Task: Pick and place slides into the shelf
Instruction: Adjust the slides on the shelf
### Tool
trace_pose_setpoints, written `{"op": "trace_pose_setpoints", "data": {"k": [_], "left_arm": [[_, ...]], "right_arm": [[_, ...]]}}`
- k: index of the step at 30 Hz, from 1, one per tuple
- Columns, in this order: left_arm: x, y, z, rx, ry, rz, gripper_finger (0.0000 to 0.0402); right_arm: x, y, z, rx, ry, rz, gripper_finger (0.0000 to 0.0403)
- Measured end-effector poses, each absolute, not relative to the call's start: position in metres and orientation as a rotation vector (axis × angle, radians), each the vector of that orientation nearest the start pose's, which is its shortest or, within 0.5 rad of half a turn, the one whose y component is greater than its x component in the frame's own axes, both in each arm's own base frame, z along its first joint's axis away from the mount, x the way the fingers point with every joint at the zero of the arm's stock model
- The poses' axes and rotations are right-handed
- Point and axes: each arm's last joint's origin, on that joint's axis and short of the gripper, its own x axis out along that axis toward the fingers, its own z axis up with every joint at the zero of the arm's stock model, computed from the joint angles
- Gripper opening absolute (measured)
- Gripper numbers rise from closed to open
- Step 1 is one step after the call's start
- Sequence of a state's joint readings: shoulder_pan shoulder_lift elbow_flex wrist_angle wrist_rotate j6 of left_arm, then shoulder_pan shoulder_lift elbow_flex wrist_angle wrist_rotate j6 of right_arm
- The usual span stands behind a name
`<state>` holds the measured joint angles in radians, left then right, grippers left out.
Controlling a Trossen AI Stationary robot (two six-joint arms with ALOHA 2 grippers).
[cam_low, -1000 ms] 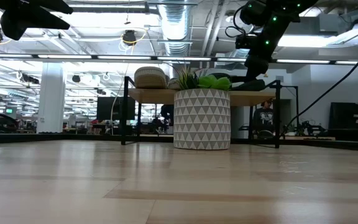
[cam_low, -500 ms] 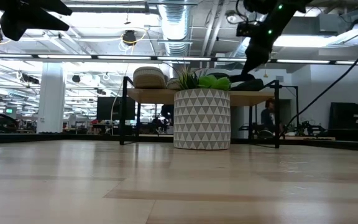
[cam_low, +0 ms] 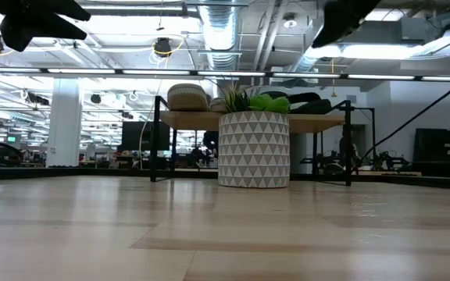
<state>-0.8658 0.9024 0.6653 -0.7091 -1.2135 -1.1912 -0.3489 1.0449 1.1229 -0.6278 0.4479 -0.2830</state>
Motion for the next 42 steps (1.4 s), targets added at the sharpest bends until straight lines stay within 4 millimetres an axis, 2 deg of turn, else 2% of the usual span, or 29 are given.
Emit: {"op": "trace_pose_setpoints", "data": {"k": [3,7,8,11,15,19,22,28,34,39,42], "left_arm": [[0.12,-0.1,0.248,-0.333,0.211,0.527,0.0171],[0.119,-0.098,0.247,-0.305,0.209,0.54,0.0171],[0.119,-0.097,0.247,-0.292,0.2,0.549,0.0171],[0.118,-0.094,0.247,-0.233,0.163,0.591,0.0171],[0.117,-0.086,0.248,-0.123,0.087,0.677,0.0171],[0.118,-0.078,0.25,0.009,0.015,0.774,0.0171],[0.121,-0.071,0.251,0.08,0.035,0.828,0.0171],[0.123,-0.051,0.256,0.072,0.036,0.962,0.0171],[0.117,-0.029,0.265,0.082,0.048,1.087,0.0171],[0.105,-0.014,0.271,0.108,0.07,1.16,0.0171],[0.096,-0.008,0.276,0.13,0.087,1.186,0.0171]], "right_arm": [[0.181,-0.071,0.372,-0.168,0.554,-0.702,0.016],[0.174,-0.061,0.377,-0.1,0.493,-0.689,0.0032],[0.174,-0.06,0.378,-0.1,0.487,-0.685,0.0018],[0.174,-0.06,0.38,-0.109,0.465,-0.673,0.0011],[0.178,-0.061,0.382,-0.204,0.469,-0.609,0.0005],[0.194,-0.066,0.385,-0.239,0.4,-0.6,0.0012],[0.204,-0.073,0.396,-0.219,0.335,-0.551,0.0009],[0.235,-0.099,0.407,-0.158,0.333,-0.47,0.0002],[0.26,-0.124,0.403,-0.192,0.421,-0.251,0.0001],[0.272,-0.139,0.402,-0.078,0.556,-0.066,0.0],[0.284,-0.14,0.398,-0.058,0.685,-0.003,0.0]]}}
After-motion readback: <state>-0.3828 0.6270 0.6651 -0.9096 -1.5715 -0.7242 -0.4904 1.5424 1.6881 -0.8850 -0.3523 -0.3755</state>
